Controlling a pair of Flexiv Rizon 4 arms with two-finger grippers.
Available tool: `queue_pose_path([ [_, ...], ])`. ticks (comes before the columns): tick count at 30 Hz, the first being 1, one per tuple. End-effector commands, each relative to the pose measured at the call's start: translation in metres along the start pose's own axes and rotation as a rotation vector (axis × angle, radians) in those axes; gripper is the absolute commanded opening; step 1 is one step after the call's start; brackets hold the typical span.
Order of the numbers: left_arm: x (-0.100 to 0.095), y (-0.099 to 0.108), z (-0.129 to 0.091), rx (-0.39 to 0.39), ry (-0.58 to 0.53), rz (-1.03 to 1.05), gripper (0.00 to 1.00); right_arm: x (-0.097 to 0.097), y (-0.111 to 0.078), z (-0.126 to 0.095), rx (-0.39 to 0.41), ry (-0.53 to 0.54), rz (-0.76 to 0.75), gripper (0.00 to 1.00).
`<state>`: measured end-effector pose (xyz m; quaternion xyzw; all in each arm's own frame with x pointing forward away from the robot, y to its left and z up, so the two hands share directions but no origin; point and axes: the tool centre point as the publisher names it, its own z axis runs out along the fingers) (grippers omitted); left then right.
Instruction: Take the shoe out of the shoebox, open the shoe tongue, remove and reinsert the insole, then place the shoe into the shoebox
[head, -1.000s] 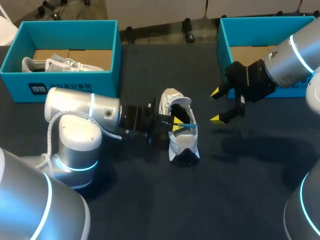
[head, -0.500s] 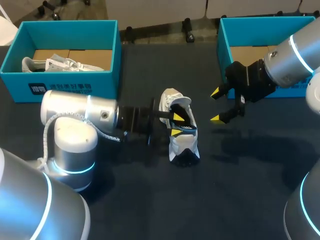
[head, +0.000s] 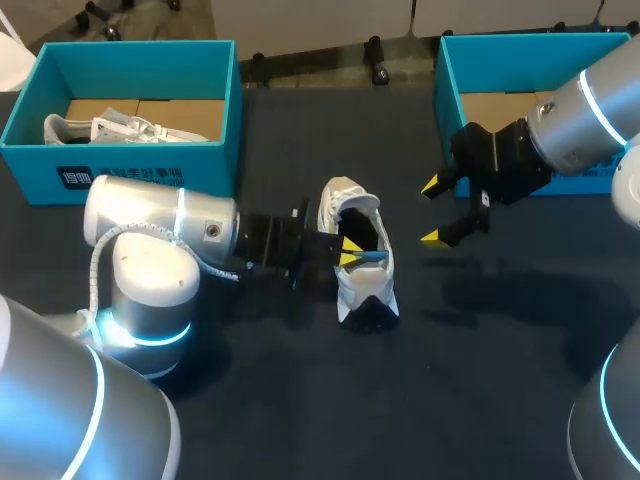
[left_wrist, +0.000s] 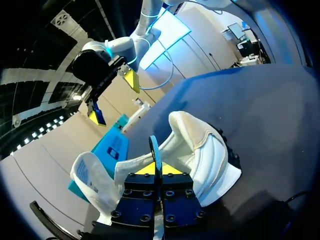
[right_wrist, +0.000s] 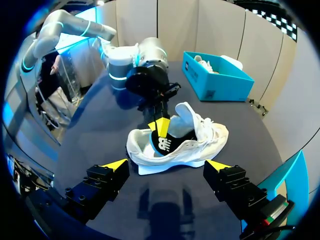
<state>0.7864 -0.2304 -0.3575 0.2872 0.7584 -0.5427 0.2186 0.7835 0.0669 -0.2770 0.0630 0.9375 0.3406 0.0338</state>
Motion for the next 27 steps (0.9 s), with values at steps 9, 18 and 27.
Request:
queue_pose_path([
  [9, -0.006, -0.029, -0.007, 0.071, -0.010, 0.013, 0.53, 0.000, 0.000, 0.001, 0.002, -0.001, 0.000, 1.00],
  [18, 0.000, -0.026, 0.000, 0.078, 0.005, 0.005, 0.00, 0.000, 0.000, 0.001, 0.002, -0.001, 0.000, 1.00],
  [27, 0.007, -0.013, -0.002, 0.041, 0.034, -0.014, 0.00, 0.000, 0.000, 0.001, 0.002, -0.001, 0.000, 1.00],
])
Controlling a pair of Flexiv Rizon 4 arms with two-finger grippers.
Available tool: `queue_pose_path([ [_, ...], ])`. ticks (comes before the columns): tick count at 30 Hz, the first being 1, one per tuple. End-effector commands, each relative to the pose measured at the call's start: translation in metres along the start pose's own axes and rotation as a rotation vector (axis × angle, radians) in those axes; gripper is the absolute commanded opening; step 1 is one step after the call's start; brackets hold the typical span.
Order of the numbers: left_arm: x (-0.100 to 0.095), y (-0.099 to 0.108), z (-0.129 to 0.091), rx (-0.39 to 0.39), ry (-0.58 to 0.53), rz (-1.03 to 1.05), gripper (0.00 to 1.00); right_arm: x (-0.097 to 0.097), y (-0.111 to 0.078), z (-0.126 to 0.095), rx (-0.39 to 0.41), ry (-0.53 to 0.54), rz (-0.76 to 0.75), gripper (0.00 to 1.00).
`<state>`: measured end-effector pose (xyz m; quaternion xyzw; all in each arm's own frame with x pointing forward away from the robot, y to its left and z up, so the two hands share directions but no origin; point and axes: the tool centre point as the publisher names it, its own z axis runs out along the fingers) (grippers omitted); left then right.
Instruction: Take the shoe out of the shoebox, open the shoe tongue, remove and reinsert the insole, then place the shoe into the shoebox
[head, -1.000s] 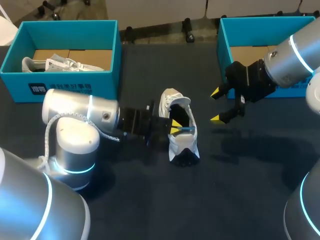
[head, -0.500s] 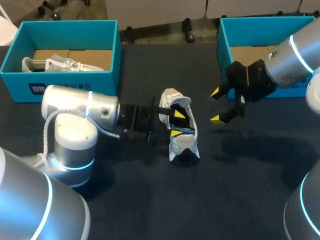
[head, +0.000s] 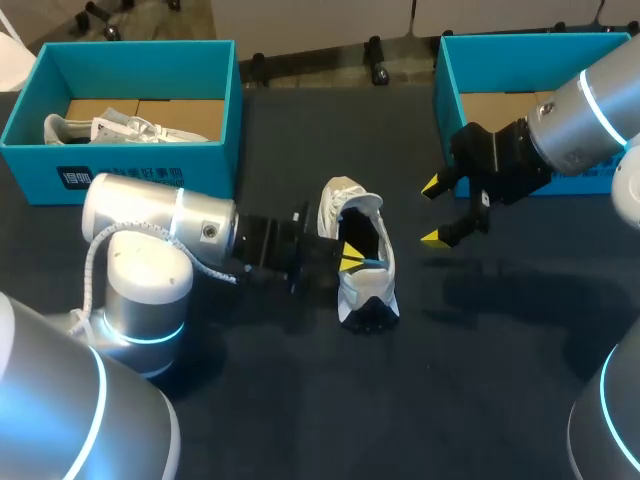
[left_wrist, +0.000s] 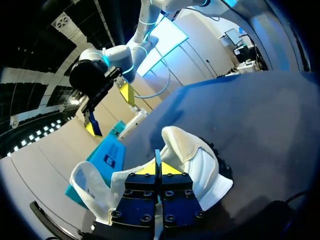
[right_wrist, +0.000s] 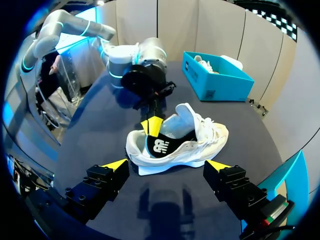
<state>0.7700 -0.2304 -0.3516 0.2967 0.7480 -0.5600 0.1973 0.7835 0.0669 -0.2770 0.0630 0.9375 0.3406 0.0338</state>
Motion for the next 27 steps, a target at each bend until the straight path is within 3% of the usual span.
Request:
queue_pose_path([
  [1, -0.002, 0.002, -0.001, -0.015, 0.006, -0.005, 0.00, 0.000, 0.000, 0.001, 0.002, -0.001, 0.000, 1.00],
  [2, -0.002, 0.000, -0.002, -0.015, 0.005, -0.005, 0.00, 0.000, 0.000, 0.001, 0.002, -0.001, 0.000, 1.00],
  [3, -0.004, -0.005, -0.003, -0.012, 0.000, -0.002, 0.13, 0.000, 0.000, 0.001, 0.002, -0.001, 0.000, 1.00],
  [4, -0.005, -0.008, -0.005, -0.009, -0.002, 0.003, 0.42, 0.000, 0.000, 0.001, 0.002, -0.001, 0.000, 1.00],
  [5, -0.006, -0.010, -0.006, -0.005, -0.002, 0.005, 0.58, 0.000, 0.000, 0.001, 0.002, -0.001, 0.000, 1.00],
  [6, -0.008, -0.014, -0.008, 0.001, -0.004, 0.011, 0.87, 0.000, 0.000, 0.001, 0.002, -0.001, 0.000, 1.00],
  [7, -0.009, -0.017, -0.010, 0.003, -0.004, 0.013, 0.96, 0.000, 0.000, 0.001, 0.002, -0.001, 0.000, 1.00],
  [8, -0.010, -0.018, -0.011, 0.004, -0.004, 0.015, 1.00, 0.000, 0.000, 0.001, 0.002, -0.001, 0.000, 1.00],
  [18, -0.020, -0.029, -0.029, -0.009, 0.016, 0.062, 0.97, 0.000, 0.000, 0.001, 0.002, -0.001, 0.000, 1.00],
  [20, -0.022, -0.031, -0.032, -0.013, 0.027, 0.072, 0.76, 0.000, 0.000, 0.001, 0.002, -0.001, 0.000, 1.00],
  [21, -0.023, -0.034, -0.034, -0.013, 0.034, 0.079, 0.47, 0.000, 0.000, 0.001, 0.002, -0.001, 0.000, 1.00],
  [23, -0.024, -0.037, -0.036, -0.012, 0.052, 0.093, 0.35, 0.000, 0.000, 0.001, 0.002, -0.001, 0.000, 1.00],
  [25, -0.025, -0.042, -0.039, -0.012, 0.082, 0.112, 0.04, 0.000, 0.000, 0.001, 0.002, -0.001, 0.000, 1.00],
  [27, -0.026, -0.044, -0.042, -0.010, 0.109, 0.128, 0.00, 0.000, 0.000, 0.001, 0.002, -0.001, 0.000, 1.00],
])
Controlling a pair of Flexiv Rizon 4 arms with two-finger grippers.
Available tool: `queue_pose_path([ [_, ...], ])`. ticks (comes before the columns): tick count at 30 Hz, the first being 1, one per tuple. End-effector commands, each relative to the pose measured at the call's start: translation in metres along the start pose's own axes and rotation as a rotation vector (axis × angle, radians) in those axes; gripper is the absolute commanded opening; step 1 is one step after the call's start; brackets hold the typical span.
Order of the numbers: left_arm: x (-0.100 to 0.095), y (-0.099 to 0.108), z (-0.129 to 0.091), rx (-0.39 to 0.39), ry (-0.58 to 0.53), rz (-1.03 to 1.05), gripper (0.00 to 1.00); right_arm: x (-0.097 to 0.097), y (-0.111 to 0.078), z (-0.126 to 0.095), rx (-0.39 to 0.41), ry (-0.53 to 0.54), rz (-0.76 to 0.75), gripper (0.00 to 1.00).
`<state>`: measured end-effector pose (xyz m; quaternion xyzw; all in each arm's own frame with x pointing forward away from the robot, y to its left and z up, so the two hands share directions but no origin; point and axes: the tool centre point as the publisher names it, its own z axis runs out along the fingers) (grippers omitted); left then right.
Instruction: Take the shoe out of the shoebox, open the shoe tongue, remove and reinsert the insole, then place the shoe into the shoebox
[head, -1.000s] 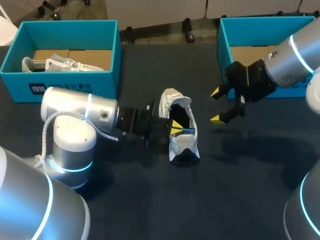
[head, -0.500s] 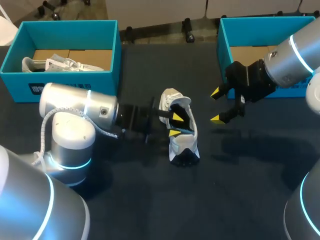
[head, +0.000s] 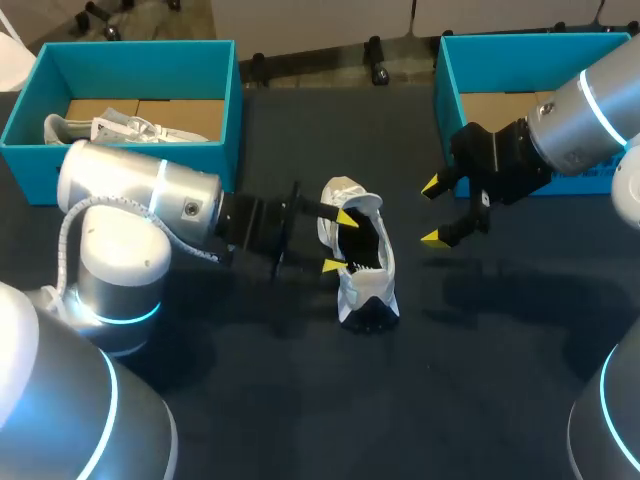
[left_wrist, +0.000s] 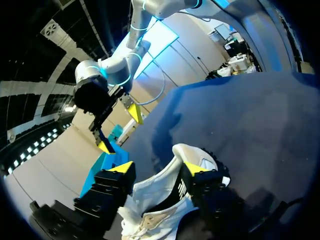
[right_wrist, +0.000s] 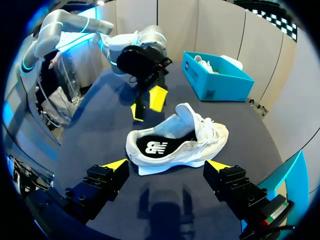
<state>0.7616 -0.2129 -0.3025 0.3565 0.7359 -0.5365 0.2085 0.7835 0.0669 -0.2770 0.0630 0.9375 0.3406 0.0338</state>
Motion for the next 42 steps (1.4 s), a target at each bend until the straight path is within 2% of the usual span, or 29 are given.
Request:
queue_pose_path([
  [1, -0.005, -0.008, -0.013, -0.001, 0.073, 0.016, 0.00, 0.000, 0.000, 0.001, 0.002, -0.001, 0.000, 1.00],
  [12, -0.007, -0.024, -0.032, 0.015, 0.344, 0.119, 0.00, 0.000, 0.000, 0.001, 0.002, -0.001, 0.000, 1.00],
  [19, -0.002, -0.027, -0.045, 0.051, 0.601, 0.183, 0.00, 0.000, 0.000, 0.001, 0.002, -0.001, 0.000, 1.00],
  [24, 0.002, -0.028, -0.053, 0.061, 0.724, 0.218, 0.00, 0.000, 0.000, 0.001, 0.002, -0.001, 0.000, 1.00],
  [30, 0.001, -0.029, -0.057, 0.073, 0.802, 0.261, 0.00, 0.000, 0.000, 0.001, 0.002, -0.001, 0.000, 1.00],
  [42, 0.001, -0.030, -0.058, 0.075, 0.797, 0.255, 0.00, 0.000, 0.000, 0.001, 0.002, -0.001, 0.000, 1.00],
])
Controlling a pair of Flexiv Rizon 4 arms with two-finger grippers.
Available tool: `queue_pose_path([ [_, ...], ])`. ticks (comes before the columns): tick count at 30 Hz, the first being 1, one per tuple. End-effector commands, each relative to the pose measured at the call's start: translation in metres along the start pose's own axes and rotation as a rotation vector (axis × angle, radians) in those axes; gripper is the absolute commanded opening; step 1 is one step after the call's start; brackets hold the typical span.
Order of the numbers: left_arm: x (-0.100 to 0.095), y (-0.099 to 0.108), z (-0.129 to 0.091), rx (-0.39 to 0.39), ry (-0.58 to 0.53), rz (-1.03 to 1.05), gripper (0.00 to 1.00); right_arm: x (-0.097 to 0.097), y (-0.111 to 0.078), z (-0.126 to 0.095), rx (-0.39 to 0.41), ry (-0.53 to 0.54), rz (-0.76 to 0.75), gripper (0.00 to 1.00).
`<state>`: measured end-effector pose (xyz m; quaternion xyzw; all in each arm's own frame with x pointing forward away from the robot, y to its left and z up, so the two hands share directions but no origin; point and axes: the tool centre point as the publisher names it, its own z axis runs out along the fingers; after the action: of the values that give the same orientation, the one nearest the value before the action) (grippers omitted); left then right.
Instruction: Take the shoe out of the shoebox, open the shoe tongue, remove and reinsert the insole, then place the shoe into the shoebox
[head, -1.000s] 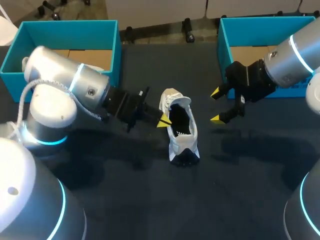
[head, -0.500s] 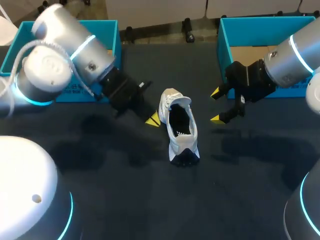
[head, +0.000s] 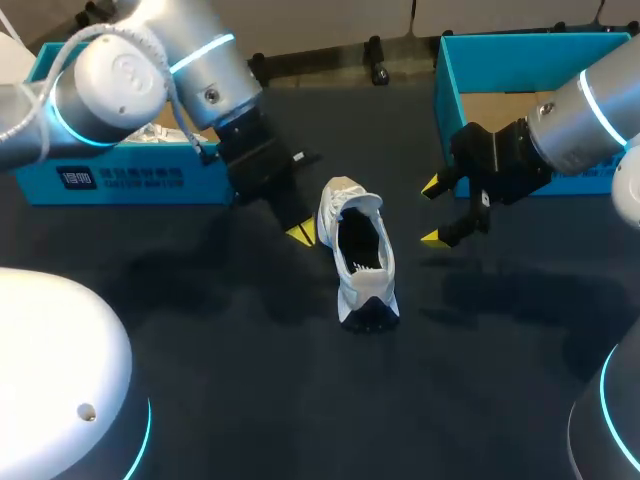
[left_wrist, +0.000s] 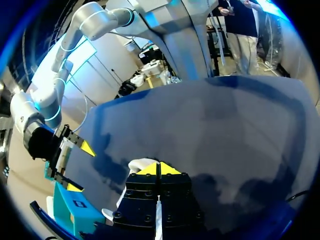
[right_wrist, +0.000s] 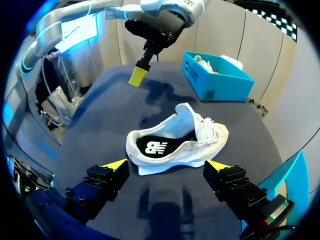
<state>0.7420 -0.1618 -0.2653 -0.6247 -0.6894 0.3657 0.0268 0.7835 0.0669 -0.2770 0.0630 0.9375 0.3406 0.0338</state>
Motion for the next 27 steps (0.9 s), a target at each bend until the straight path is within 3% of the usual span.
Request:
queue_pose_path([
  [1, -0.002, 0.001, 0.000, 0.000, 0.041, -0.001, 0.00, -0.002, 0.000, -0.002, -0.016, -0.004, 0.007, 1.00],
  [15, -0.002, 0.001, 0.000, 0.000, 0.041, -0.001, 0.00, -0.026, -0.016, -0.078, 0.026, -0.046, 0.060, 1.00],
  [22, -0.002, 0.001, 0.000, 0.000, 0.041, -0.001, 0.00, -0.030, -0.019, -0.112, 0.074, -0.051, 0.039, 1.00],
  [27, -0.002, 0.001, 0.000, 0.000, 0.041, -0.001, 0.00, -0.032, -0.018, -0.146, 0.153, -0.063, 0.014, 1.00],
])
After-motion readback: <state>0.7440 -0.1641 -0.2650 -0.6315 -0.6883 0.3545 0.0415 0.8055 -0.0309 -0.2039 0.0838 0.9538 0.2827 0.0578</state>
